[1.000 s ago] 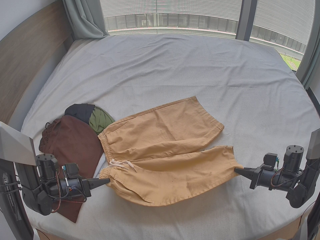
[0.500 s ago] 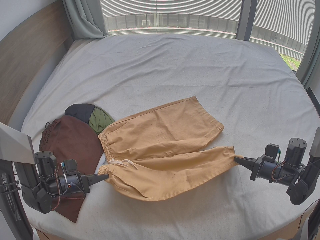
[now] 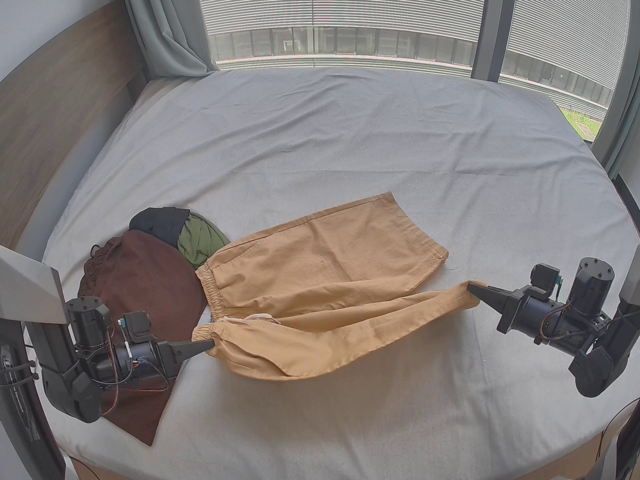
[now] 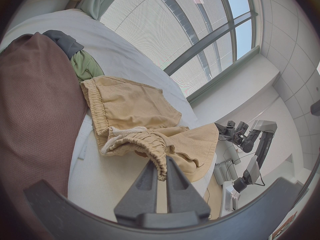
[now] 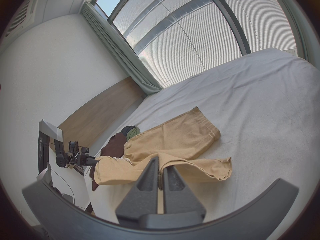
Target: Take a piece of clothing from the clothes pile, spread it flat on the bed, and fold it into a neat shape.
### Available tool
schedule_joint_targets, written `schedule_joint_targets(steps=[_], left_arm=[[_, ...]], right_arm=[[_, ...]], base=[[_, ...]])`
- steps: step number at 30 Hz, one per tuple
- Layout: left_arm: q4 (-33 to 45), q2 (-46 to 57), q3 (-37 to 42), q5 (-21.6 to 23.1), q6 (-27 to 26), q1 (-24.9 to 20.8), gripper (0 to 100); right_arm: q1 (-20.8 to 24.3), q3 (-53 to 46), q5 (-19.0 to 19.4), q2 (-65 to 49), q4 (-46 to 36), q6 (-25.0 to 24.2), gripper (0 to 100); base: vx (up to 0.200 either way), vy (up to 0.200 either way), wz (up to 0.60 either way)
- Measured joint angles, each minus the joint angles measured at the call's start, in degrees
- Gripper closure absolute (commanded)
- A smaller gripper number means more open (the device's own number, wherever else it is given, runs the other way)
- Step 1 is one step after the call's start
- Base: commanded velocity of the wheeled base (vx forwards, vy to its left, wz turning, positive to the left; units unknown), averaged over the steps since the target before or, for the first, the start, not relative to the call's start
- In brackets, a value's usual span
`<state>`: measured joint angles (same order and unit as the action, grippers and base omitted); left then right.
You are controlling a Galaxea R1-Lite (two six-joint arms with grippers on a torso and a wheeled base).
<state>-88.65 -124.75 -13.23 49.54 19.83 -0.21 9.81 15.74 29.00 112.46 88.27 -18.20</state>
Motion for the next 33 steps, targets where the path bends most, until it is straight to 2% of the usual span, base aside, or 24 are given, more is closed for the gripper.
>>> schedule_joint_targets(steps=[8, 18, 33], left_arm=[[0.0, 1.5, -0.3, -1.1, 1.7, 0.0, 100], [0.0, 1.9, -0.8, -2.1, 1.9, -0.1, 100], [0.0, 1.9, -3.0, -6.2, 4.5, -0.5, 100]], right_arm=[[0.9, 3.9, -2.4, 0.0, 0.0, -2.9, 100], [1.6, 7.4, -3.3, 0.4, 0.0, -3.4, 100], [1.2, 20.4, -3.8, 6.1, -0.4, -6.5, 100]], base=[[0.000, 0.000, 0.00], [0.000, 0.000, 0.00], [0.000, 0.000, 0.00]])
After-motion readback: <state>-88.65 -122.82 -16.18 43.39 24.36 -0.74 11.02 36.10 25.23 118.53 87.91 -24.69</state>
